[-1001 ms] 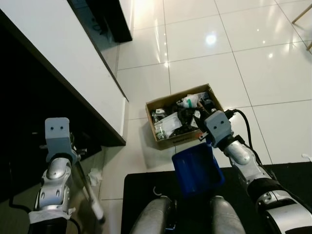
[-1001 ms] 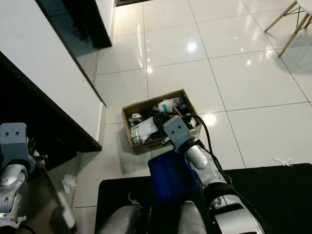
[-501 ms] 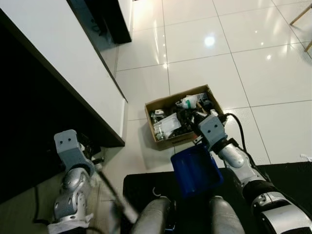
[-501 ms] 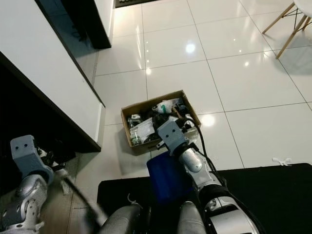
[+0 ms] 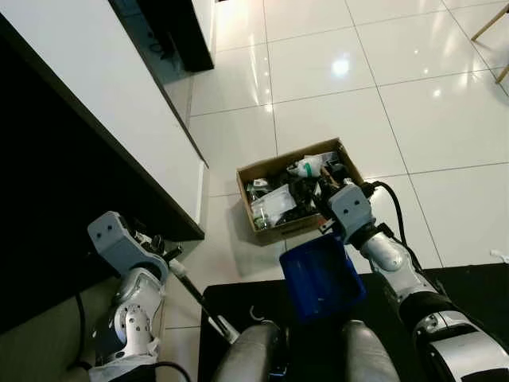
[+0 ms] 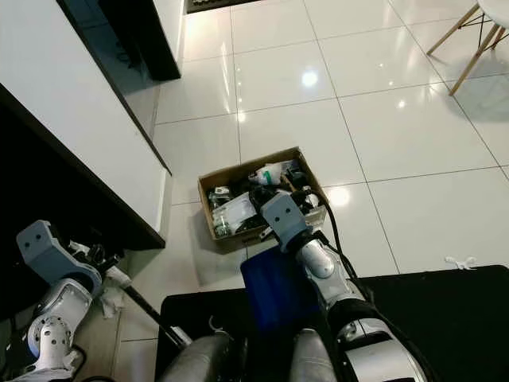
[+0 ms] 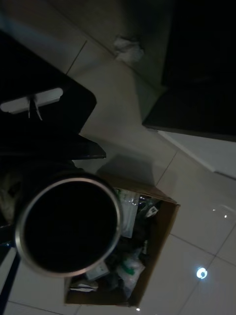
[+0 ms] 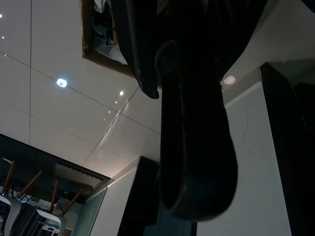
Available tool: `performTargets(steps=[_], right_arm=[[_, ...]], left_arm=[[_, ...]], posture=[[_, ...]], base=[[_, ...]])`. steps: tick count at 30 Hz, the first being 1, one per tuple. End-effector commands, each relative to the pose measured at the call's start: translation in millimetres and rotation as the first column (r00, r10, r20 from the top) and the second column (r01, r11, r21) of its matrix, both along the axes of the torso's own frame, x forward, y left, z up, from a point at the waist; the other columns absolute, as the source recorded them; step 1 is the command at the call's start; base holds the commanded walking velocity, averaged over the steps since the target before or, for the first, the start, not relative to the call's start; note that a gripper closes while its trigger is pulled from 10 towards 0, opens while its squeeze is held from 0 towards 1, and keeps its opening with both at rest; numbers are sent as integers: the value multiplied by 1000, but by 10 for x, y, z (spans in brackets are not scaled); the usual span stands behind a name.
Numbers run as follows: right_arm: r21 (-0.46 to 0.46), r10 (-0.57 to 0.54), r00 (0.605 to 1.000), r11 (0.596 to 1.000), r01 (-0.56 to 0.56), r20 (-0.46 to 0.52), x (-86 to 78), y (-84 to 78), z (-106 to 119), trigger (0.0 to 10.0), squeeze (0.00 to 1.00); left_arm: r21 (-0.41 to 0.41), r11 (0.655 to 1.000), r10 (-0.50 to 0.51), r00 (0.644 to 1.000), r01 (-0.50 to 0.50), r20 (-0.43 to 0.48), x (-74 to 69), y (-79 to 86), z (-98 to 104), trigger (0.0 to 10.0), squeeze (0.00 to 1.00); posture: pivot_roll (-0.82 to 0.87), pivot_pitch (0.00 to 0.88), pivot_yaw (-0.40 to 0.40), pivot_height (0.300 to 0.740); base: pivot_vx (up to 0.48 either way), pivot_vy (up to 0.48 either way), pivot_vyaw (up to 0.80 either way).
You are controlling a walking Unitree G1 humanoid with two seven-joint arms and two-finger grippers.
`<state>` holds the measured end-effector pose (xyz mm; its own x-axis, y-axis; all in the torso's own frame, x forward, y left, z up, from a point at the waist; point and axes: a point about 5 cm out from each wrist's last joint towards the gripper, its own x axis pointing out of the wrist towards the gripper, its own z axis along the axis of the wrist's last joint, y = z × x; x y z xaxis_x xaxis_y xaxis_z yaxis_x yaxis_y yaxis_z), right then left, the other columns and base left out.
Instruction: Sweep floor
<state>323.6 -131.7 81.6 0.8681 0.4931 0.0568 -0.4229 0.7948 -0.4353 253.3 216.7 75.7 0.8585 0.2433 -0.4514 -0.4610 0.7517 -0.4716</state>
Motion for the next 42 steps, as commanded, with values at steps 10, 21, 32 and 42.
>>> performTargets(steps=[10, 21, 32, 42], right_arm=[[-37, 30, 998, 999, -32, -49, -23, 55, -86, 10000, 0], [-35, 20, 998, 999, -22, -52, -28, 37, -97, 10000, 0], [-33, 25, 998, 999, -27, -50, -19, 55, -86, 10000, 0], [-30, 19, 999, 999, -21, -50, -32, 43, -101, 10000, 0]], left_arm=[[-303, 944, -81, 982, 131, 173, 413, -586, 173, 10000, 0], [-418, 861, -126, 918, 290, 377, 503, -812, 505, 10000, 0], [-414, 834, -151, 872, 365, 465, 493, -819, 673, 10000, 0], [-10, 890, -383, 759, 456, 526, 402, -327, 1107, 10000, 0]], posture=[[73, 181, 125, 740], [60, 185, 128, 740], [68, 182, 125, 740], [90, 174, 140, 740]], base=[[0, 0, 0], [0, 0, 0], [0, 0, 0], [0, 0, 0]])
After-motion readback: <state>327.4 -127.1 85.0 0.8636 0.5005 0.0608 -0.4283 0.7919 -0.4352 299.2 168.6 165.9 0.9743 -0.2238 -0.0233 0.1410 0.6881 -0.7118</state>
